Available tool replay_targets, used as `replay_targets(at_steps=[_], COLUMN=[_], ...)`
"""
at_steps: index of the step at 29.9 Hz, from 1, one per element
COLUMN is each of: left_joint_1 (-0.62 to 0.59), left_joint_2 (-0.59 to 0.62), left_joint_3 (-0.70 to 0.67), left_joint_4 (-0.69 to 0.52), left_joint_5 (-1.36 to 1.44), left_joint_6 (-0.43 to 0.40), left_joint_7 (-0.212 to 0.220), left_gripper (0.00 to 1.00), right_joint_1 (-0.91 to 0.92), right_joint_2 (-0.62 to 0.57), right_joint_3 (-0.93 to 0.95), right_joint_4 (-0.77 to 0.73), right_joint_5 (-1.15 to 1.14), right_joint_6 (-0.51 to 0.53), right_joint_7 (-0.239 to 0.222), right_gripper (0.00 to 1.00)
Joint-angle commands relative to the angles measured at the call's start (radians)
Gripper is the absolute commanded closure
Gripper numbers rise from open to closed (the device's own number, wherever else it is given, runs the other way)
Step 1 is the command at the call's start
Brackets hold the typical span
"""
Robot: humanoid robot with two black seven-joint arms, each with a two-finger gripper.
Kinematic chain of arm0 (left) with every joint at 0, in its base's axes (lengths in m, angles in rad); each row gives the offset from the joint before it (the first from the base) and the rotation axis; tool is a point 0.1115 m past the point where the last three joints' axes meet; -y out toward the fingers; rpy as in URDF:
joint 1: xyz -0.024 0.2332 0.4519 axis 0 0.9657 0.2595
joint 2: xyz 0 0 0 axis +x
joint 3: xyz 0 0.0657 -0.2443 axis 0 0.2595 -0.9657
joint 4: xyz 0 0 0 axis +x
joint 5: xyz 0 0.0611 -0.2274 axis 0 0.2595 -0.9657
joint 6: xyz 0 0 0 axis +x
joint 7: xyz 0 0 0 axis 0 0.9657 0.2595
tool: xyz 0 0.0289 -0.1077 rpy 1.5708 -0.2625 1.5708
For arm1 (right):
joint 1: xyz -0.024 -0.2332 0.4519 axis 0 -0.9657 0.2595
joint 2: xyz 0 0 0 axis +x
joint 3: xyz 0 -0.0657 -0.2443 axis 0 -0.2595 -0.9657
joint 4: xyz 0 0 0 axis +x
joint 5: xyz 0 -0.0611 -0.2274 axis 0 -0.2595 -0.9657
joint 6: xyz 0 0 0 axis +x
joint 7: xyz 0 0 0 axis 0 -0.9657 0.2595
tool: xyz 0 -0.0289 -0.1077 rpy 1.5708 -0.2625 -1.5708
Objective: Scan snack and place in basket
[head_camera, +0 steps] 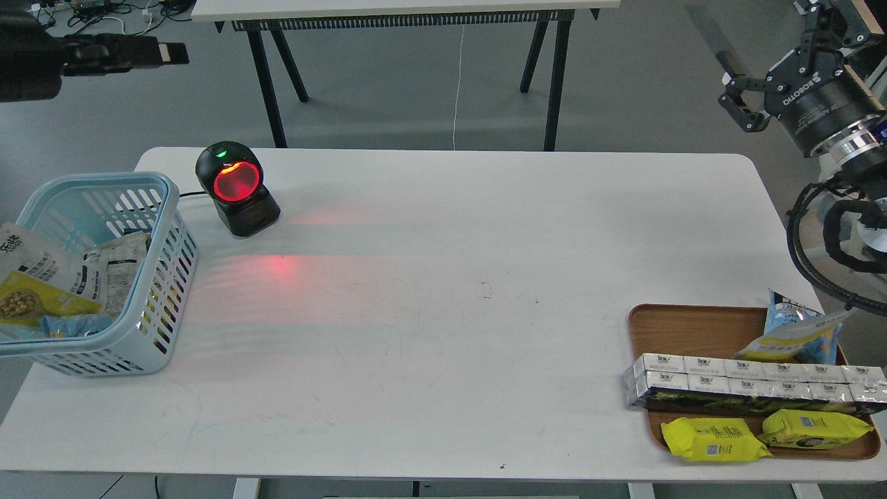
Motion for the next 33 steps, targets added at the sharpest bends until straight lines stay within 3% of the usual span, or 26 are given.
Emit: replay_targets(at_steps=[1, 7, 12, 16, 26, 27, 30, 33], left_joint_1=[0.009, 0.141, 0.307, 0.407, 0.511, 0.519, 0.531, 0.531], left_joint_2=[-0.100, -0.310, -0.470, -0.524, -0.524, -0.524, -0.524, -0.521], left_joint_3=[-0.031, -0.150, -0.427, -0.595, -0.641, -0.641, -0.638, -0.637], left_joint_4=[0.038, 0.236, 0.425, 0.535, 0.549, 0.546, 0.546, 0.545], left_joint_5=[-0.291, -0.571, -0.585, -0.582, -0.573, -0.570, -0.567, -0.560], left_joint_6=[-0.044, -0.044, -0.044, -0.044, -0.044, -0.044, -0.044, -0.044], left_joint_7=[-0.001, -0.001, -0.001, -0.001, -0.001, -0.001, -0.001, -0.001], left_gripper=[0.40, 0.40, 0.40, 0.39, 0.38, 0.36, 0.15, 0.10], right_joint_1=[0.010, -0.001, -0.009, -0.018, -0.085, -0.093, -0.105, -0.110], right_joint_2=[0.001, -0.002, 0.013, 0.028, 0.097, 0.105, 0.120, 0.136], right_joint_3=[-0.001, 0.002, 0.002, 0.002, 0.000, 0.000, -0.001, 0.002], right_joint_4=[0.029, 0.101, 0.115, 0.107, 0.110, 0.112, 0.112, 0.116], right_joint_5=[-0.003, -0.001, -0.003, -0.003, -0.003, -0.003, -0.003, -0.003], right_joint_6=[0.000, 0.000, 0.000, 0.000, 0.000, 0.000, 0.000, 0.000], right_joint_7=[0.000, 0.000, 0.000, 0.000, 0.000, 0.000, 0.000, 0.000], right_gripper=[0.01, 0.01, 0.01, 0.01, 0.01, 0.01, 0.00, 0.01])
